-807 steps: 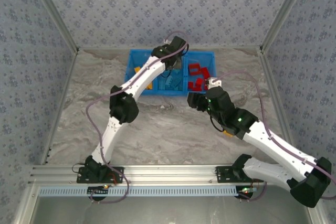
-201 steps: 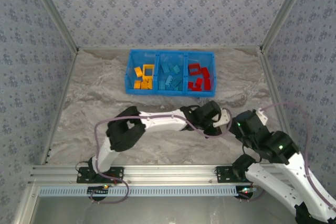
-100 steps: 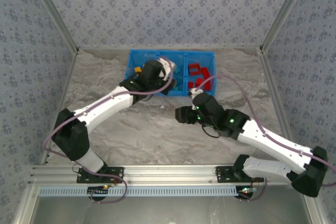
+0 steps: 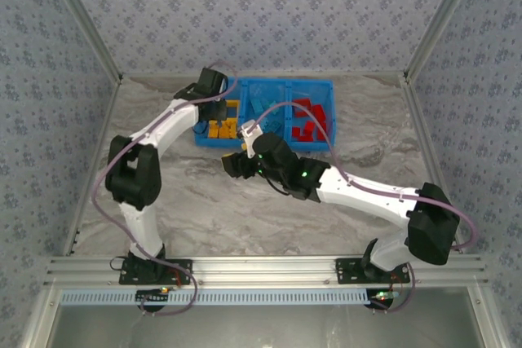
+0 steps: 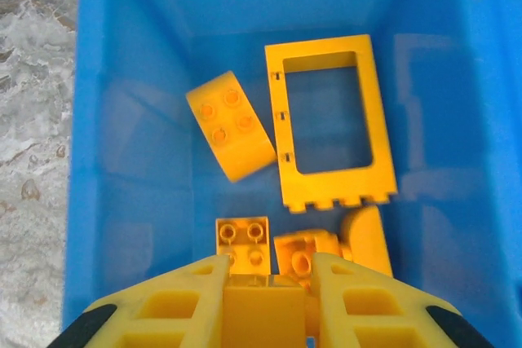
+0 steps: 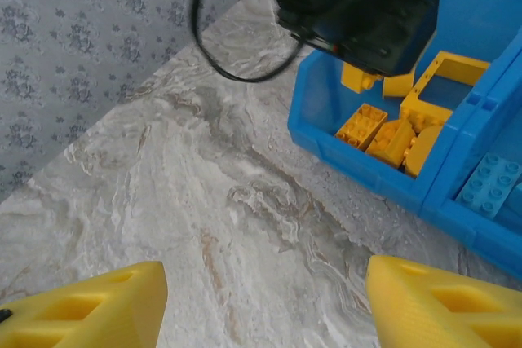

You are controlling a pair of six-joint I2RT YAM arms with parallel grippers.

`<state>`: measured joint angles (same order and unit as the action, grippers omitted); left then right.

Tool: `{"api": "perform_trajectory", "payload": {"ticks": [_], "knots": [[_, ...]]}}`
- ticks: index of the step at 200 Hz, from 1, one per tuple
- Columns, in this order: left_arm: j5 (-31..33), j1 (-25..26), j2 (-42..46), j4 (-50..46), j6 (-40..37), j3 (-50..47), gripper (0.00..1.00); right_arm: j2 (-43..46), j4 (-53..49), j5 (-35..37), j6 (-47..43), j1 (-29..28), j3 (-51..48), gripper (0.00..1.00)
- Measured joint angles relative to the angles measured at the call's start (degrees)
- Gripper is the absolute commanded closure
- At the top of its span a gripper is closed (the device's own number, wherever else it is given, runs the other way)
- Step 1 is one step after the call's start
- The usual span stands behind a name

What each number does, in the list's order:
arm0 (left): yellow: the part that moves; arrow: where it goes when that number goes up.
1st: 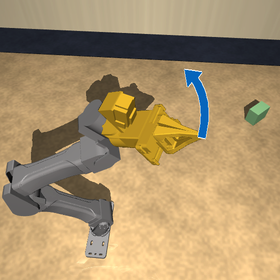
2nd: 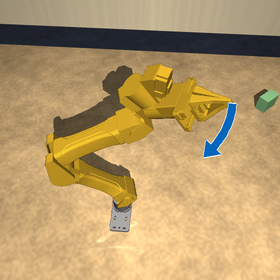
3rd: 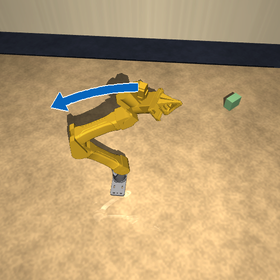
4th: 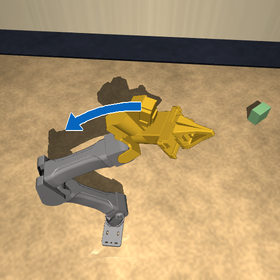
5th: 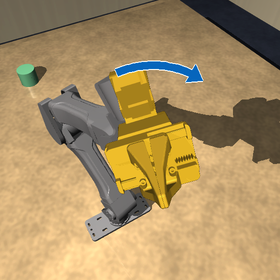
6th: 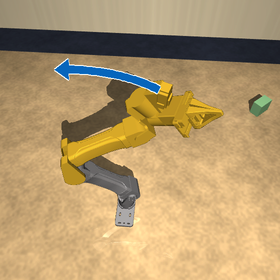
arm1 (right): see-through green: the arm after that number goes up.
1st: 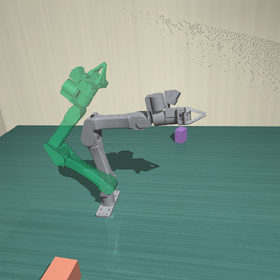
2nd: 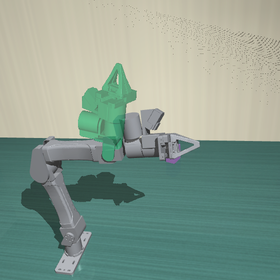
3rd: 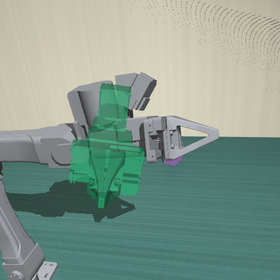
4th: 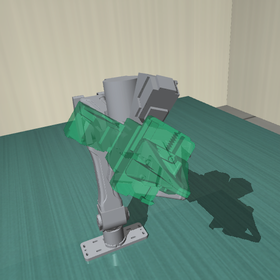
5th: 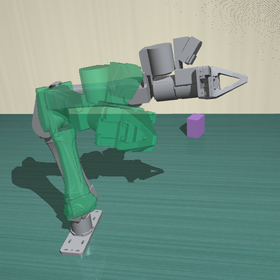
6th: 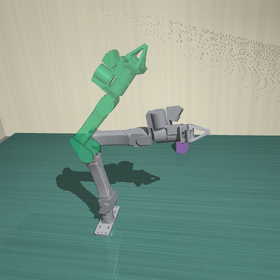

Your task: Sort the legos into containers by color

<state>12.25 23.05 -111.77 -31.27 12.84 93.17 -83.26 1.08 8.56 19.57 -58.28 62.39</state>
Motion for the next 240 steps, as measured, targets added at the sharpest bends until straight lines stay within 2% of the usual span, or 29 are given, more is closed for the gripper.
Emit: {"api": "perform_trajectory", "payload": {"ticks": [49, 58, 68, 77, 99, 134, 146, 152, 159, 175, 178, 182, 211, 240], "knots": [[6.6, 0.2, -13.9, -5.6, 1.9, 12.5, 0.87, -0.1, 1.0, 1.3, 1.0, 0.1, -0.2, 0.31], [7.7, 0.2, -15.5, -6.7, 2.3, 13.7, 0.8, 0.0, 1.4, 1.4, 1.6, 0.1, -0.8, 0.31], [8.4, 0.2, -16.5, -7.4, 2.5, 14.2, 0.61, 0.1, 1.5, 1.6, 2.0, 0.0, -1.6, 0.31], [8.8, 0.2, -16.9, -8.2, 2.6, 14.2, 0.52, 0.3, 1.5, 1.8, 2.4, 0.1, -2.6, 0.3], [9.0, 0.4, -16.7, -8.9, 3.6, 14.1, 0.43, 0.6, 0.8, 2.5, 3.4, 0.1, -3.8, 0.29], [8.8, 1.4, -13.2, -8.7, 3.7, 12.8, 0.4, 4.0, -0.8, 3.3, 4.0, 0.3, -5.1, 0.28], [7.8, 1.9, -10.7, -8.9, 4.2, 12.6, 0.38, 5.8, -2.0, 3.6, 4.0, 0.7, -5.1, 0.27], [7.2, 2.1, -9.4, -8.9, 4.5, 12.6, 0.15, 6.9, -2.8, 3.9, 4.1, 1.0, -5.1, 0.26], [6.4, 2.3, -7.4, -8.9, 5.1, 12.6, 0.03, 8.1, -3.6, 4.3, 4.2, 1.4, -5.1, 0.23], [4.4, 2.8, -1.9, -8.7, 6.9, 12.3, 0.02, 11.3, -6.2, 6.2, 5.0, 2.6, -5.1, 0.15], [3.9, 2.9, -0.4, -8.6, 7.2, 12.1, 0.02, 11.9, -6.9, 6.7, 5.4, 2.9, -5.1, 0.04], [3.4, 3.0, 1.4, -8.4, 7.7, 11.8, 0.02, 12.8, -8.2, 7.5, 5.8, 3.3, -5.0, 0.0], [-1.1, 1.7, 18.4, -4.6, 10.3, 4.7, 0.02, 18.4, -18.9, 14.9, 9.7, 8.5, -3.2, 0.0], [-2.3, -4.0, 36.5, -1.1, 11.4, -7.8, 0.02, 26.2, -25.6, 23.8, 11.0, 14.1, -4.1, 0.0]]}}
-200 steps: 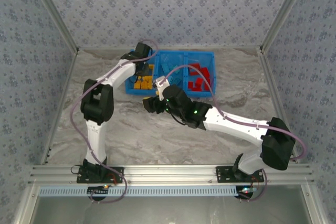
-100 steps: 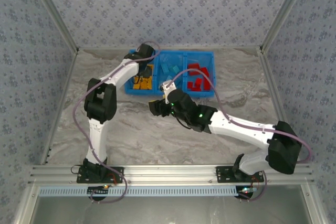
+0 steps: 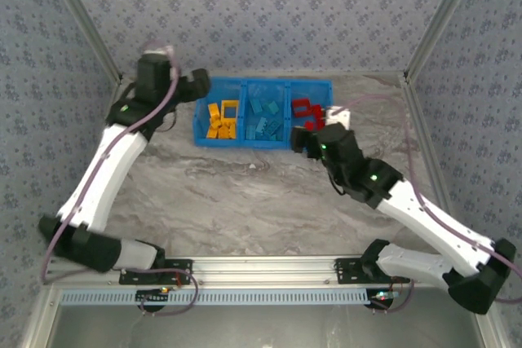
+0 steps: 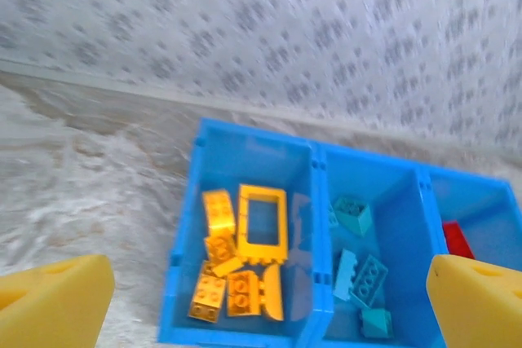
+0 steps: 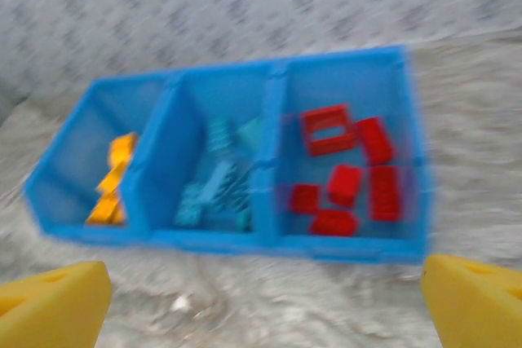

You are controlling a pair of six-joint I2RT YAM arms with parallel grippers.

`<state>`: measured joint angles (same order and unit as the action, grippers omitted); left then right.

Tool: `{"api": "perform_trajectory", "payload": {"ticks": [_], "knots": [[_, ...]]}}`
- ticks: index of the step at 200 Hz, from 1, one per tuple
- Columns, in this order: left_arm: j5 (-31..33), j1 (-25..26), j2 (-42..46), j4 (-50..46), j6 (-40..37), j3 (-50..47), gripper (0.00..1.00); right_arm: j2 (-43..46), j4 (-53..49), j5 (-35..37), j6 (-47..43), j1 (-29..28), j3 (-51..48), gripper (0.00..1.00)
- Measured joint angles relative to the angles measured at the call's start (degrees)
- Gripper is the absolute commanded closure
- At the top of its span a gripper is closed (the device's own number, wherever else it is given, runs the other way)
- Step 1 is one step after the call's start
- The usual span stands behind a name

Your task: Sort the legos into containers by color

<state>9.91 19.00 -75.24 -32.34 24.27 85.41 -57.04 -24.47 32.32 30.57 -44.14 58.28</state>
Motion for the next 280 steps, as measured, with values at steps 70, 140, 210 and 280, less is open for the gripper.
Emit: {"api": "perform_trajectory", "payload": {"ticks": [70, 140, 210, 280], "knots": [[18.5, -4.0, 24.8, 14.4, -9.8, -46.1, 0.02, 4.0, 5.0, 9.4, -10.6, 23.8, -22.6, 0.0], [20.6, -9.4, 13.6, 34.9, -18.9, -64.1, 0.02, -5.8, 30.9, -4.6, -19.3, 36.4, -34.7, 0.0], [13.8, -14.8, -9.9, 51.7, -24.7, -53.2, 0.02, -23.1, 51.4, -19.7, -27.5, 43.2, -33.6, 0.0], [9.4, -17.5, 1.4, 66.2, -23.1, -67.1, 0.02, -29.8, 68.5, -30.7, -29.0, 47.6, -37.3, 0.0]]}}
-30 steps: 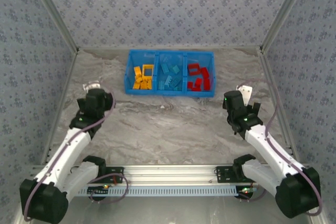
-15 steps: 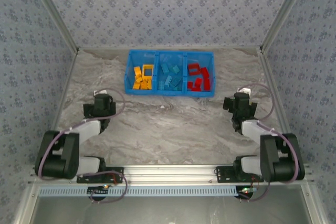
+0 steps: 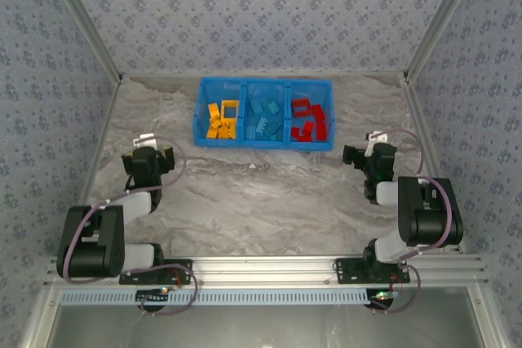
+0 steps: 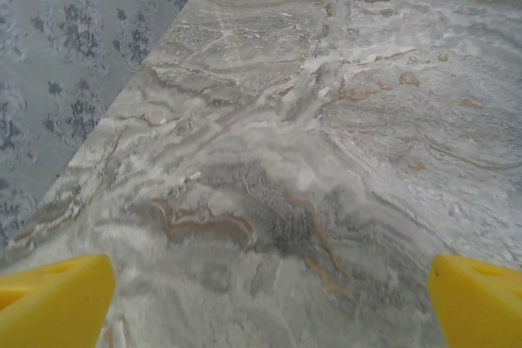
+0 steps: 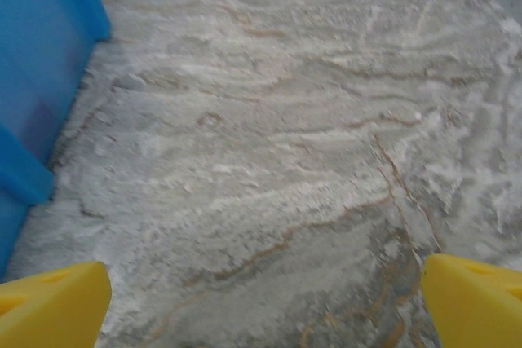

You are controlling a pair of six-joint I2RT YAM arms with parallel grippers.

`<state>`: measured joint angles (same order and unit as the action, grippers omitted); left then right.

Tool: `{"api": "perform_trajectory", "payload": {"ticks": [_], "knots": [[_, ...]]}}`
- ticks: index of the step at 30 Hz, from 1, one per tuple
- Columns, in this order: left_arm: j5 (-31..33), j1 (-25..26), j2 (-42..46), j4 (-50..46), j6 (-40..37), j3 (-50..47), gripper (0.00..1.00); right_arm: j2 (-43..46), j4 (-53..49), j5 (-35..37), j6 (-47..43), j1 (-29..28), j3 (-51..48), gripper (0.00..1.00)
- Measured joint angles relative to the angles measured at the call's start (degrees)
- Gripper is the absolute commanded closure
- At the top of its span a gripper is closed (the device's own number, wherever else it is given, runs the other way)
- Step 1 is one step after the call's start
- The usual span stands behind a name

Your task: Sort the legos into containers by color

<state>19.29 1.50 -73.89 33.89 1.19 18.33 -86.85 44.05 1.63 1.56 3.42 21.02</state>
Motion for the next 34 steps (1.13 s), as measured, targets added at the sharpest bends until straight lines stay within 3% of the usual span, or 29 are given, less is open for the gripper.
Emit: {"api": "perform_trajectory", "payload": {"ticks": [8, 13, 19, 34], "knots": [[-4.6, 1.9, -0.5, 2.6, 1.3, 0.1, 0.02, 0.0, 1.7, 0.1, -0.9, -1.0, 0.0, 0.0], [-6.2, 2.0, -6.1, 2.4, 0.2, 5.6, 0.02, 0.0, 1.9, 0.1, -1.0, -1.1, 0.0, 0.0], [-5.2, -0.5, -14.0, 11.0, 1.4, 4.3, 0.02, 0.0, 2.0, 0.1, -1.0, -1.1, 0.0, 0.0], [-6.7, -0.7, -14.4, 12.7, 1.4, 4.0, 0.02, 0.0, 2.0, 0.7, -1.2, -1.6, 0.0, 0.0]]}}
